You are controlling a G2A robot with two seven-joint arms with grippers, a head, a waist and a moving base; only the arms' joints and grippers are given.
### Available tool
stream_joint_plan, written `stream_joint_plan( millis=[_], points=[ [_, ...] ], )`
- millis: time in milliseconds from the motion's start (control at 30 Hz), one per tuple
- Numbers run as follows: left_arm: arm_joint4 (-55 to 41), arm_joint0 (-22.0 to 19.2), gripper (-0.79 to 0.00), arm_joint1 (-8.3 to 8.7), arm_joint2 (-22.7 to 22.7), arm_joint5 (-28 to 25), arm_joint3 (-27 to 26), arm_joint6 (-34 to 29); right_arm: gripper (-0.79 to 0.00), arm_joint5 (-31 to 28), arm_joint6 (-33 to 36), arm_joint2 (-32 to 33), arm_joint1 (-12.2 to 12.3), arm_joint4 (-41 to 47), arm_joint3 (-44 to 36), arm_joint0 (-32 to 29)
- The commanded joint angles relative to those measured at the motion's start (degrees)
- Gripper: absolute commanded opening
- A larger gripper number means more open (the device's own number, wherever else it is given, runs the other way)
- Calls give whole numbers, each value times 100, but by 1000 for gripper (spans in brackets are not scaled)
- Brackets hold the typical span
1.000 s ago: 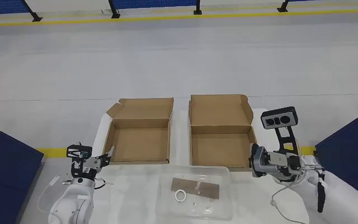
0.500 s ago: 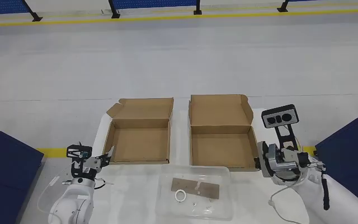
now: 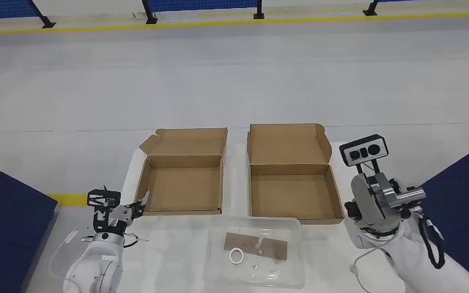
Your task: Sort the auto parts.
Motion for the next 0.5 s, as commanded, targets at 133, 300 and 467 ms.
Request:
stream_joint_plan(
  millis=[133,300,467],
  points=[
    [0,0,0,0,0,0,0,0,-785,150,2,136,-138,-213,69,-52],
    [0,0,0,0,0,0,0,0,-785,151,-201,293,-216,-793,142,-104],
    [0,0,0,0,0,0,0,0,-785,222,-534,483,-266,-1504,89,-172]
  ],
)
